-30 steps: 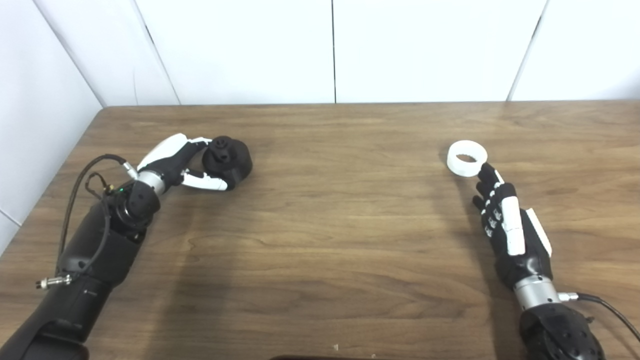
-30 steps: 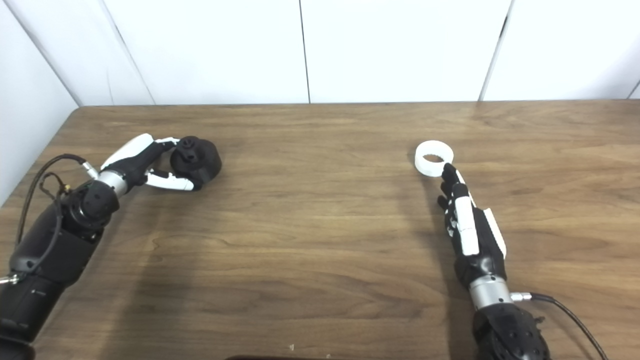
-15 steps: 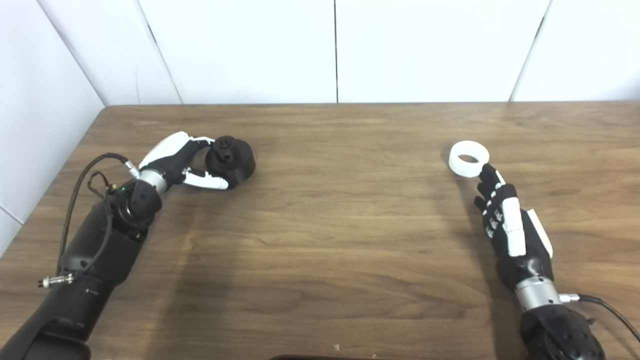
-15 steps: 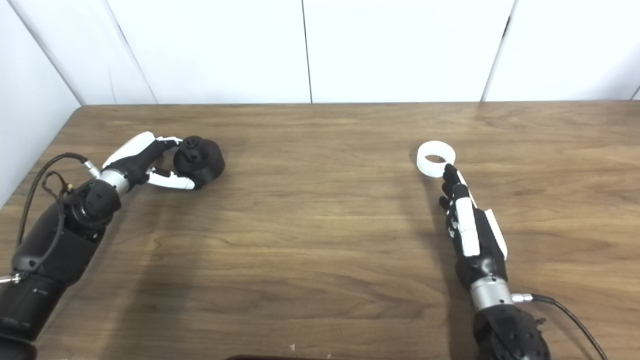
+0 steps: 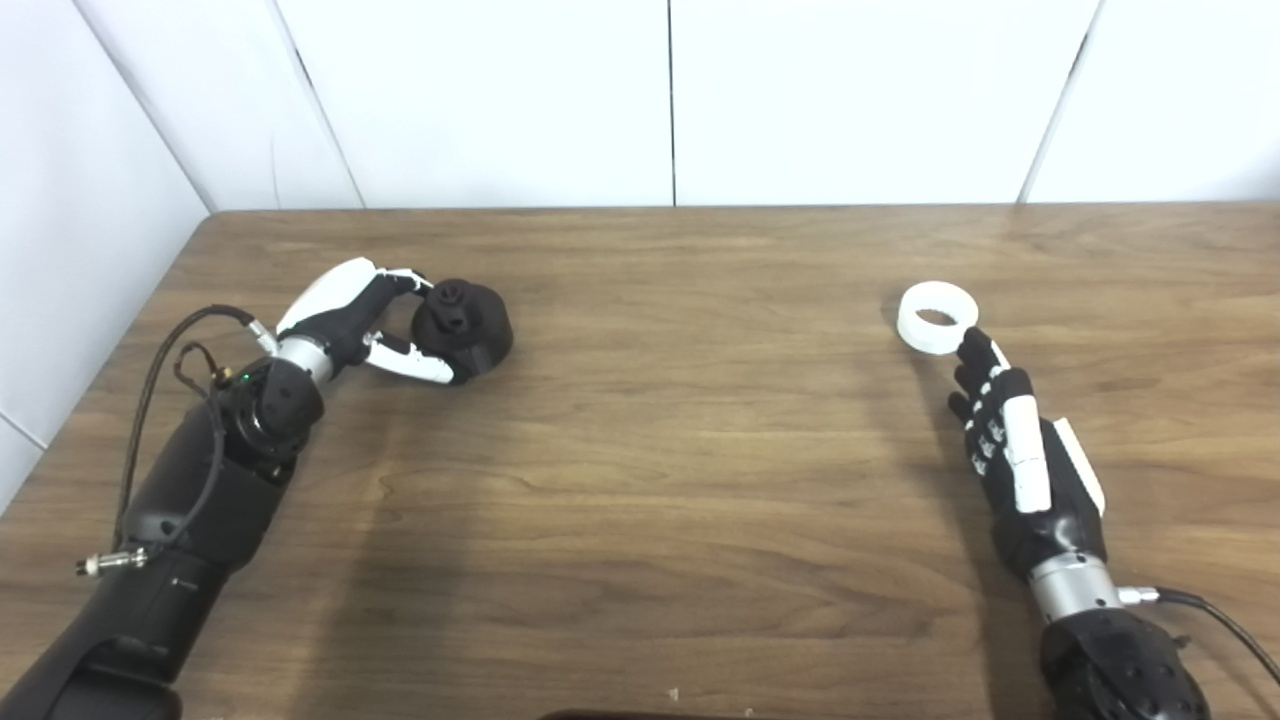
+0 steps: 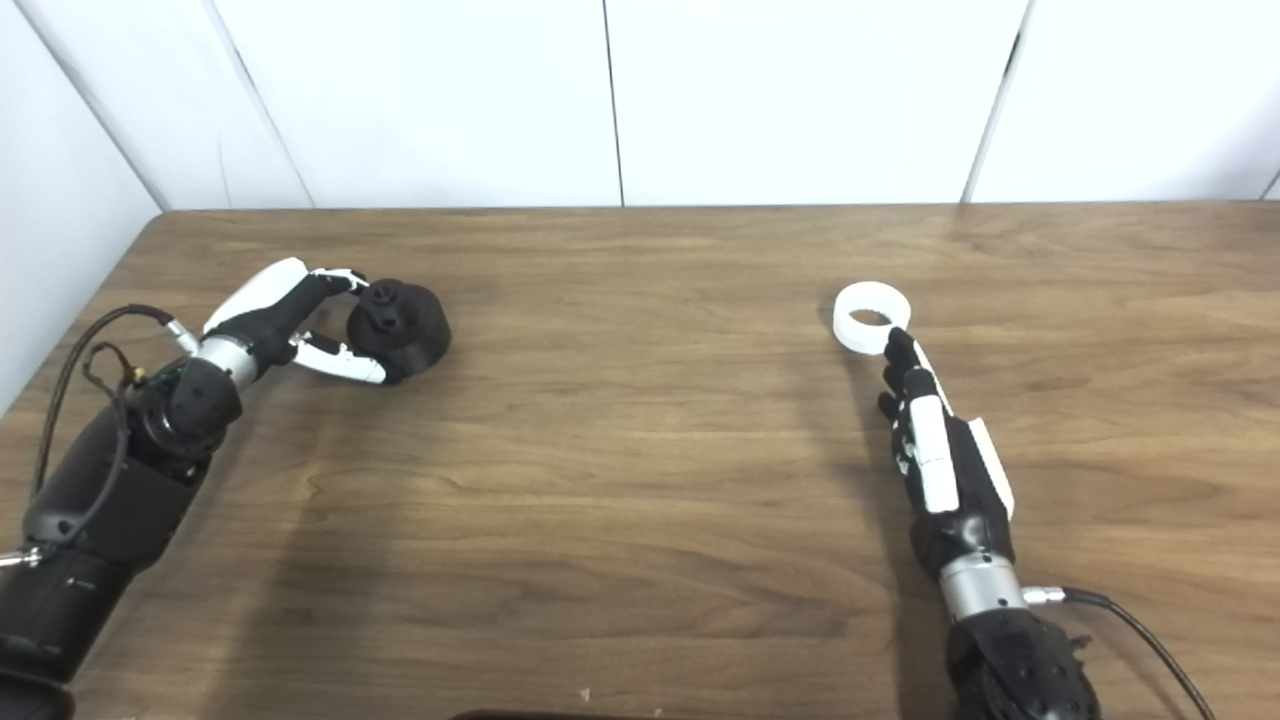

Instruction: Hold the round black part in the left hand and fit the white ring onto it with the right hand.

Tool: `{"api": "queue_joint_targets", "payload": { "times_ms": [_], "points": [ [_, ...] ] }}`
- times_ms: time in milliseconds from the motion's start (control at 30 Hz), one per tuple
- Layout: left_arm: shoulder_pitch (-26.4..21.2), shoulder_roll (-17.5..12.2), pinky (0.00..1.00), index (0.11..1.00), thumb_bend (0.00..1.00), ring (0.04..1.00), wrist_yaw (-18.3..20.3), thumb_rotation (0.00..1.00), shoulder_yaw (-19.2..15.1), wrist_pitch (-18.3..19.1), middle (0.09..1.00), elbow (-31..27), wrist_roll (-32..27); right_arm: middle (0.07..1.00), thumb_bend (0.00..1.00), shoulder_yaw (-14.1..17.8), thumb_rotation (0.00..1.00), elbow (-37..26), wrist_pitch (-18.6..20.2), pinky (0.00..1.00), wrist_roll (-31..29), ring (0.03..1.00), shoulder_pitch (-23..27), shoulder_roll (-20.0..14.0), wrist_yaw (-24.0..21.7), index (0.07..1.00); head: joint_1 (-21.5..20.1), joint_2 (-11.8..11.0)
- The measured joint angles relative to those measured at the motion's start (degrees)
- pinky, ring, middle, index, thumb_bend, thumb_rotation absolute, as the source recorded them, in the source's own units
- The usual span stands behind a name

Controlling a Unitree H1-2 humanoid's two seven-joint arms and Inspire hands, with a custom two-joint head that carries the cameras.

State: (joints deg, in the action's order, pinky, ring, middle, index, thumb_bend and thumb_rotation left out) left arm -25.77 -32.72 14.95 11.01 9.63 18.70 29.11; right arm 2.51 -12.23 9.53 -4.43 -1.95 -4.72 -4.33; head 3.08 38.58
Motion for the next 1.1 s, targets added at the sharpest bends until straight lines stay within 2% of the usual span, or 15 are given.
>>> {"api": "queue_joint_targets", "payload": {
  "times_ms": [467, 1100],
  "points": [
    [1.10, 0.66, 0.89, 0.677, 0.73, 0.983, -0.29, 0.34, 0.05, -1.91, 0.930, -1.48, 0.02, 0.986, 0.64, -0.01, 1.00, 0.00, 0.01, 1.00, -0.08, 1.000, 0.01, -0.33, -0.24, 0.982, 0.00, 0.09],
    [6.13, 2.17, 0.90, 0.659, 0.76, 0.987, 3.48, 0.32, 0.64, -0.17, 0.932, -15.20, 0.02, 0.986, 0.64, -0.17, 1.00, -0.76, 0.80, 1.00, 0.22, 1.000, -0.11, -0.35, -0.26, 0.983, -0.18, 0.62]
  ]
}}
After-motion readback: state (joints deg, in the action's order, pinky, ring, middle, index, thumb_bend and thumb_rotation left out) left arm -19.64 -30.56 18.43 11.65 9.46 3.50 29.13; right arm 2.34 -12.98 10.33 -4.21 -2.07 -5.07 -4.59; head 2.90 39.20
